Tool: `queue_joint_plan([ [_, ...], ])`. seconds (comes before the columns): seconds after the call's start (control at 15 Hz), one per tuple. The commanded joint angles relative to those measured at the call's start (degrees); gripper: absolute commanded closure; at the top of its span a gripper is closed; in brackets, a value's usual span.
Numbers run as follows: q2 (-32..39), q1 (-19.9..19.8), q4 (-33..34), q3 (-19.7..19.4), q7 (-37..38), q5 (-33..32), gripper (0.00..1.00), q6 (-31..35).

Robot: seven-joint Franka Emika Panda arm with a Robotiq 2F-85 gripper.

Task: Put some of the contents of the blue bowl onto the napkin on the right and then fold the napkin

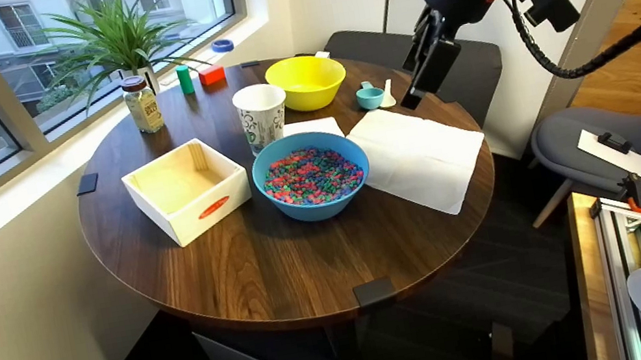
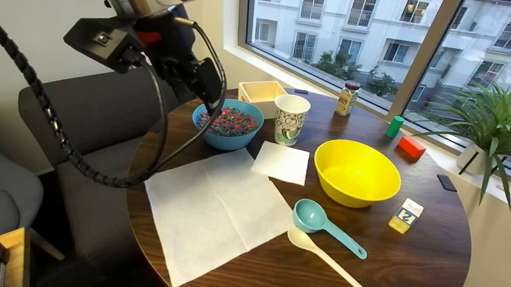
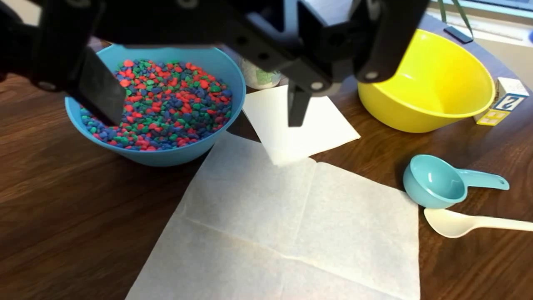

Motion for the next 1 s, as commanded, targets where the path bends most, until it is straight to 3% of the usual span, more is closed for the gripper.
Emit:
queue_joint_plan([
  [0.0, 3.5, 0.5, 2.4, 0.6, 1.1, 0.8, 0.0, 0.1],
  [0.8, 20.4, 1.1, 13.3, 3.5, 12.0, 0.7, 0.0, 3.9],
  [0.93, 22.1, 1.6, 14.1, 3.1, 10.1, 3.2, 0.0, 6.2],
])
